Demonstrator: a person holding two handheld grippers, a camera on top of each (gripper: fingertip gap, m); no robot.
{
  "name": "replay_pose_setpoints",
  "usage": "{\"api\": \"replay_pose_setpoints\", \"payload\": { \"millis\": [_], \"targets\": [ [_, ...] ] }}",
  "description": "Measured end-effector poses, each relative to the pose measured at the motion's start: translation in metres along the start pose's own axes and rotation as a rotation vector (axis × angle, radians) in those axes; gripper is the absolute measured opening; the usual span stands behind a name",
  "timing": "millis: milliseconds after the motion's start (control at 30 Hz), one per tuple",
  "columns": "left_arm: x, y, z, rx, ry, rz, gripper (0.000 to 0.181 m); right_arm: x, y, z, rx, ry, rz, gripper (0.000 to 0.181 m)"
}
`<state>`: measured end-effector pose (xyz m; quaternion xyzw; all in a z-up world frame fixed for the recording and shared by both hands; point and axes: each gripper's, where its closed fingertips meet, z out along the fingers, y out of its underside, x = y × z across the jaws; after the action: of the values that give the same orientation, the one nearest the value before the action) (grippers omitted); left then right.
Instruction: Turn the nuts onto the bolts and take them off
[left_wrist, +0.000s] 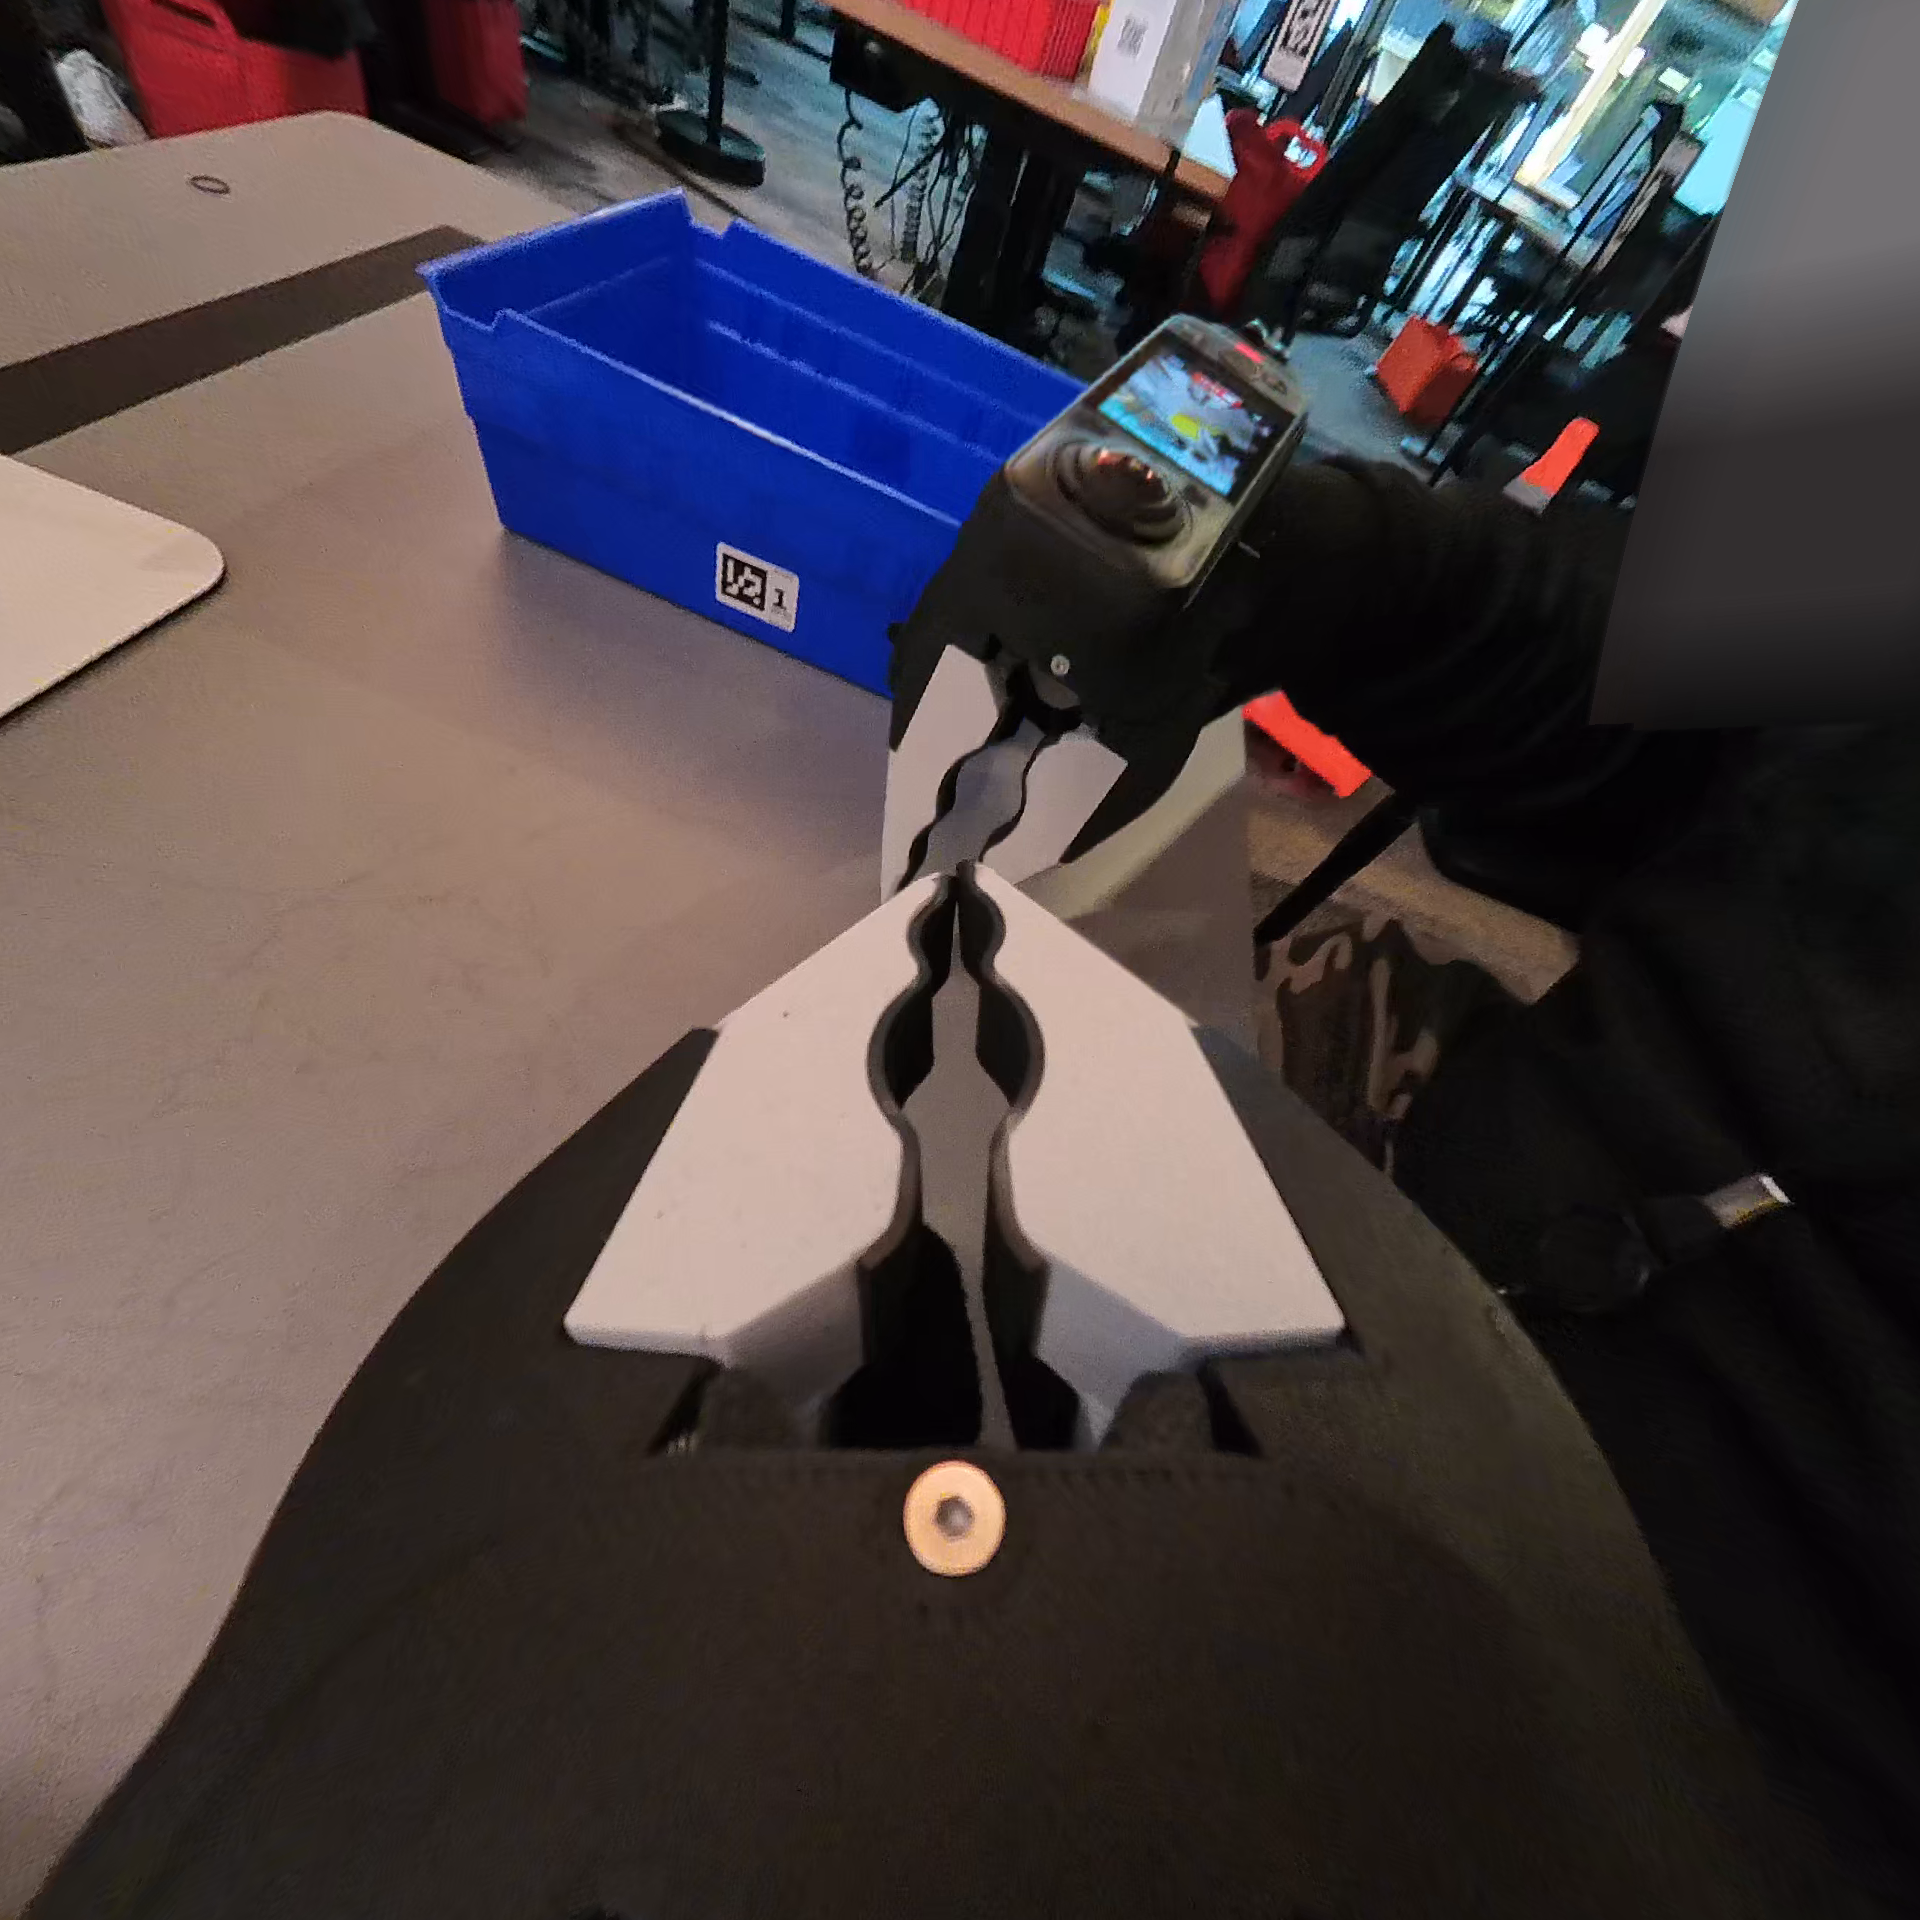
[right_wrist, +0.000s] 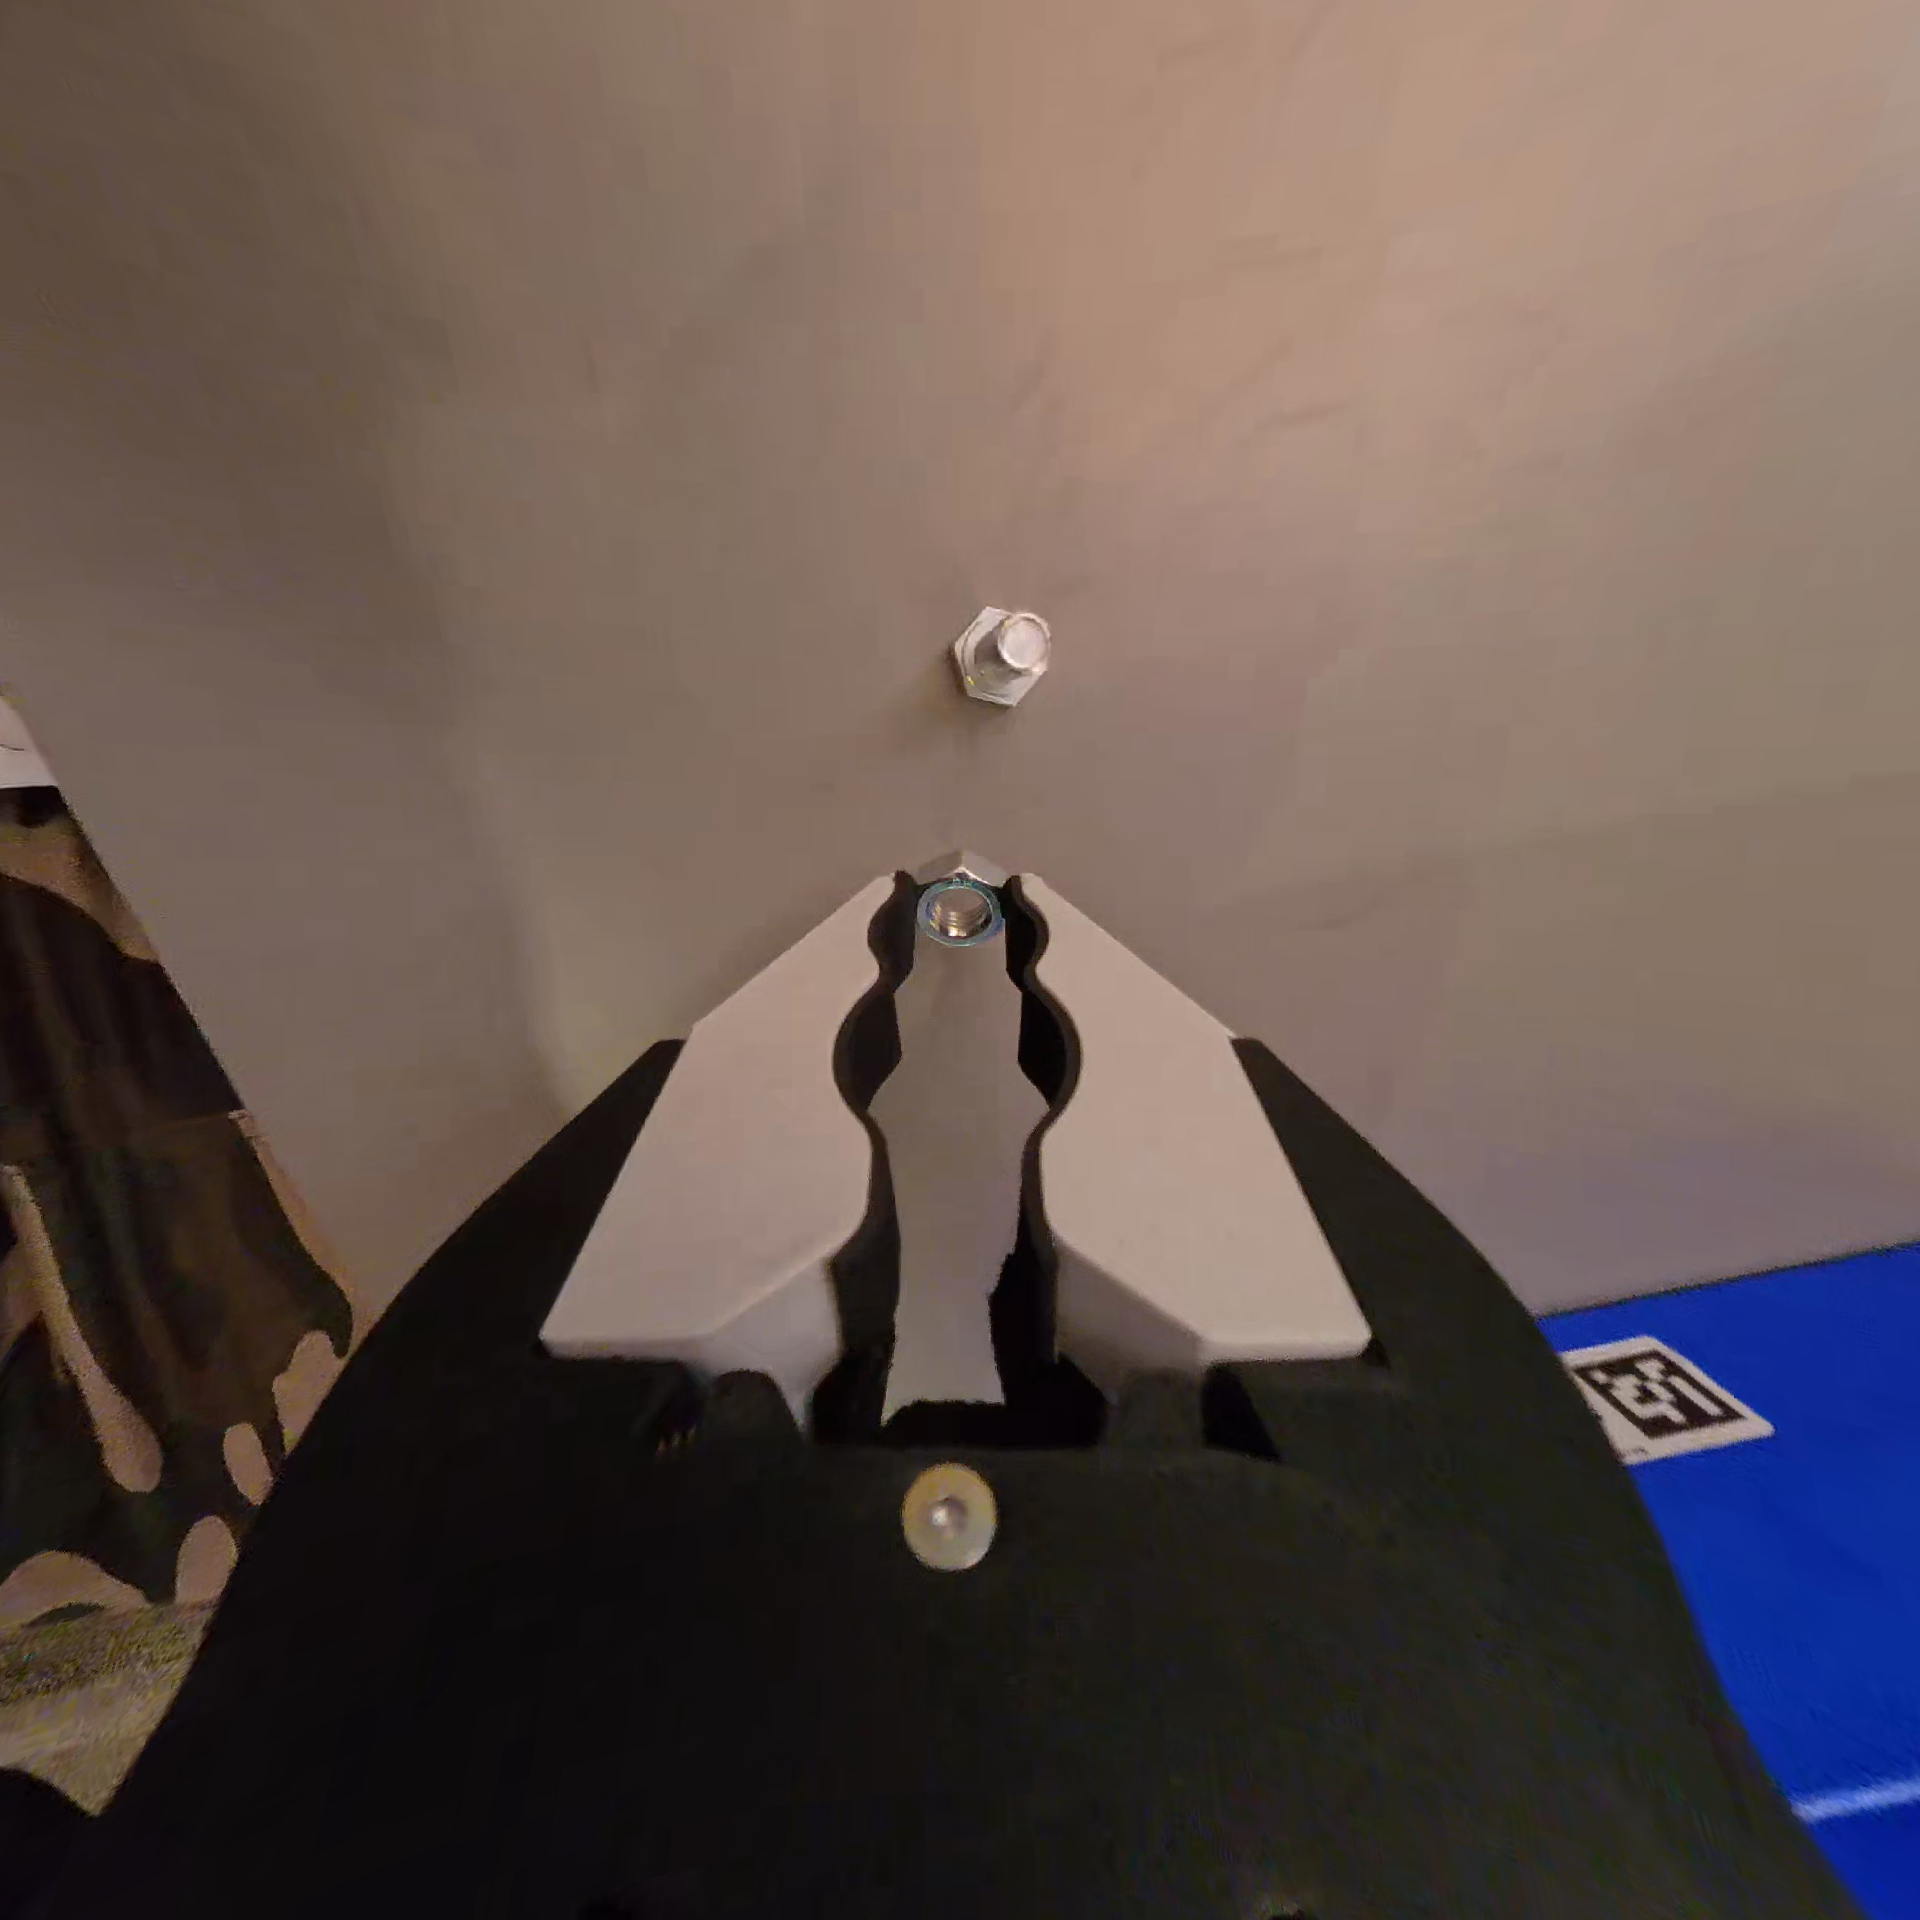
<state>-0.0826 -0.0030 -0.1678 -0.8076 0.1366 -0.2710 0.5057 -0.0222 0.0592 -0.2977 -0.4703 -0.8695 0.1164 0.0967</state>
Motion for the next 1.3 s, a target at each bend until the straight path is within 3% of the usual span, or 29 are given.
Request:
{"api": "replay_pose_setpoints", "payload": {
  "millis": [167, 300, 433, 600, 1300],
  "targets": [
    [-0.010, 0.014, 0.008, -0.087, -0.105, 0.076, 0.000, -0.003, 0.003, 0.017, -0.067, 0.012, -0.025, 0.015],
    [-0.037, 0.039, 0.013, -0.233, -0.311, 0.156, 0.000, -0.004, -0.001, 0.020, -0.054, 0.001, -0.009, 0.015],
    [-0.058, 0.069, 0.019, -0.384, -0.420, 0.218, 0.000, -0.002, 0.000, 0.020, -0.050, 0.002, 0.008, 0.027],
    [-0.067, 0.083, 0.022, -0.450, -0.451, 0.218, 0.001, -0.001, -0.005, 0.014, -0.012, 0.000, 0.022, 0.032],
    [-0.071, 0.088, 0.025, -0.439, -0.425, 0.156, 0.002, 0.009, -0.040, -0.004, 0.212, 0.020, 0.061, 0.030]
  ]
}}
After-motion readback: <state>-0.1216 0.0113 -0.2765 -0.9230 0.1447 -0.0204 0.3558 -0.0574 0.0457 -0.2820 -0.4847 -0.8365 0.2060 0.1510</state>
